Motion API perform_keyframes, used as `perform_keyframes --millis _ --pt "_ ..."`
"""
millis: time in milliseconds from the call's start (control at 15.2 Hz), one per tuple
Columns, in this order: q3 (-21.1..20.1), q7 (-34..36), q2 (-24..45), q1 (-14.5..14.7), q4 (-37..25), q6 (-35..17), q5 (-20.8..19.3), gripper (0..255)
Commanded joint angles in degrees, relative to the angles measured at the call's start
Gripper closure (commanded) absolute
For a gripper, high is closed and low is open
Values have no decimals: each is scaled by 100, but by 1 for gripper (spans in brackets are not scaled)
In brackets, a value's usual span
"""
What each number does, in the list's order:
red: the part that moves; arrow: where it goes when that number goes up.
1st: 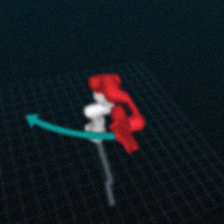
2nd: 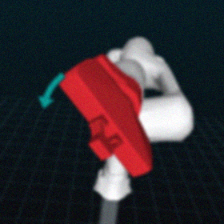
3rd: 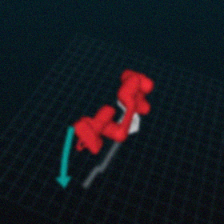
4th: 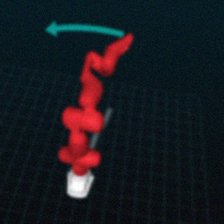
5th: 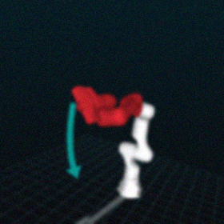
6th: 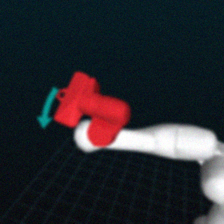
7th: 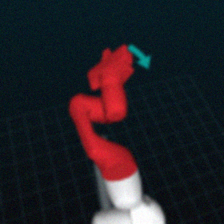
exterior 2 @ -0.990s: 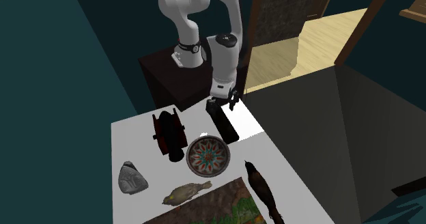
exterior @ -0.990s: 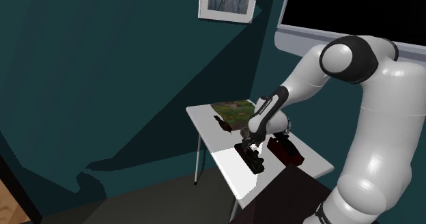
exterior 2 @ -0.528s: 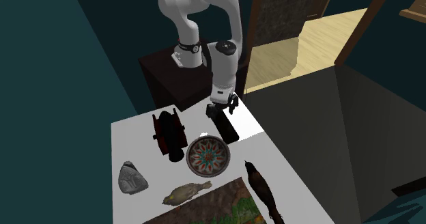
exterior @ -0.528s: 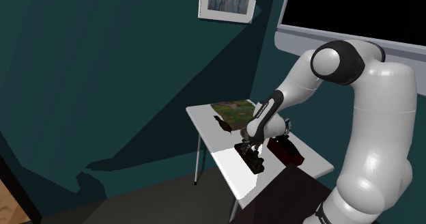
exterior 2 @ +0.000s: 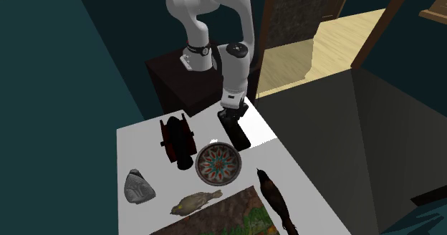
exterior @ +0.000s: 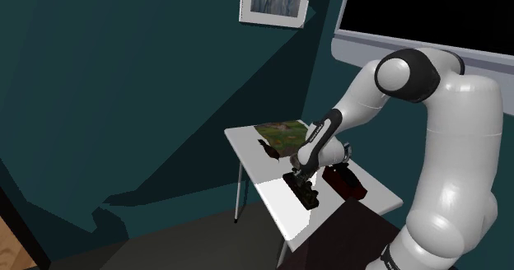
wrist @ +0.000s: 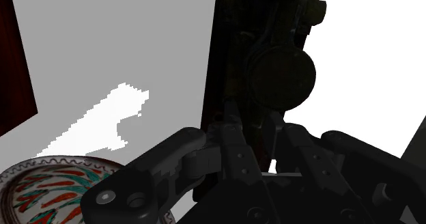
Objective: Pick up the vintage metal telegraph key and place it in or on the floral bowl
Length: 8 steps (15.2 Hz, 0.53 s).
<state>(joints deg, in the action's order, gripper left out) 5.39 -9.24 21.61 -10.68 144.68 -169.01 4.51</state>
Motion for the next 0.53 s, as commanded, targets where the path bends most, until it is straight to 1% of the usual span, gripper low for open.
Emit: perform_keyframes --millis 0,330,462 --pt "1 0 4 0 -1 -1 0 255" --pt "0 0 4 -1 0 -2 0 255" --pt "55 29 -183 44 45 141 -40 255"
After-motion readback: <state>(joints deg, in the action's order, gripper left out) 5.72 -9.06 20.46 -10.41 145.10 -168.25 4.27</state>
